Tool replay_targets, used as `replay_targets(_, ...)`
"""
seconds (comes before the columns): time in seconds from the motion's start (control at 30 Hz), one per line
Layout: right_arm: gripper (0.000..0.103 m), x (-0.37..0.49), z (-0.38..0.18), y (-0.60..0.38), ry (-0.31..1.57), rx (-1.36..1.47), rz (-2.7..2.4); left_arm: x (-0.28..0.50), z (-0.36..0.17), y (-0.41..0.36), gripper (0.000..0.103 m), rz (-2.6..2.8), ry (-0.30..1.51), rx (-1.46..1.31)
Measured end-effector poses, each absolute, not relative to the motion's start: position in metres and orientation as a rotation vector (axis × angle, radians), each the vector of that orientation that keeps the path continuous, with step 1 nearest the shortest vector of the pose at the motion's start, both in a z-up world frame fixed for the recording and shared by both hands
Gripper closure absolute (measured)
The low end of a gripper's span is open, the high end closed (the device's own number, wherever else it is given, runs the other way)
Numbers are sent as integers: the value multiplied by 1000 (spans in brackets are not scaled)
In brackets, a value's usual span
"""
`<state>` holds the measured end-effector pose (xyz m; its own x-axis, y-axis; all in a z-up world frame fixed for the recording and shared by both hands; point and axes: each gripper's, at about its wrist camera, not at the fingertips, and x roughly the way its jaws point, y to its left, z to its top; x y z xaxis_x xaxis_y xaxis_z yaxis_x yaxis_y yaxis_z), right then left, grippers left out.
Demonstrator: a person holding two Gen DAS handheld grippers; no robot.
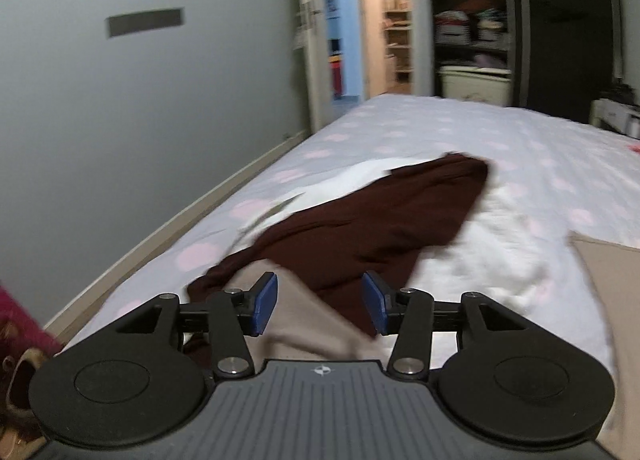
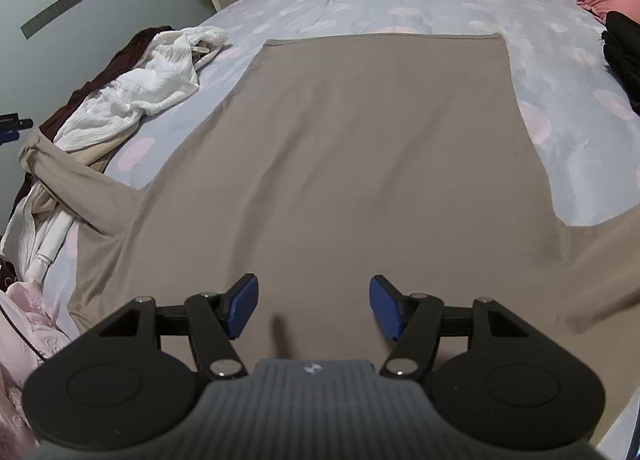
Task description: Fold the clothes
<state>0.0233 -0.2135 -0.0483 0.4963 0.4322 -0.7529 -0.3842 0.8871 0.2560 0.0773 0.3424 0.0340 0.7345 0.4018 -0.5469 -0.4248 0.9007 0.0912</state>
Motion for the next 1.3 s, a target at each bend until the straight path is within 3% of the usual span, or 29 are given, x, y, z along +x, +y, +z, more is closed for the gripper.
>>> replay_targets(0.3, 38, 26, -50, -207, 927, 27, 496, 74, 6, 392, 59, 553, 646, -169)
replay_targets(0.33, 38, 25, -50, -207, 925, 26, 497, 71, 7, 393, 63, 543, 644, -187)
replay_targets(0.4, 38, 24, -48, -207, 919, 24, 499, 68, 10, 392, 86, 521, 634, -209)
replay_targets(0.43, 38, 24, -48, -207, 916, 25, 501, 65, 14, 388, 89, 516, 626, -193)
replay_targets(0.47, 38, 24, -47, -208, 914, 26, 503, 64, 17, 383, 99, 508, 618, -168)
replay_targets(0.5, 38, 23, -46, -208, 911, 28, 504, 63, 21, 378, 100, 501, 610, -145)
replay_targets(0.97, 38, 16, -36, -214, 873, 21, 509, 11, 108, 210, 101, 192, 361, -34)
replay_targets(1.3, 38, 10, -30, -231, 857, 35, 488, -4, 119, 85, 101, -153, 367, -62)
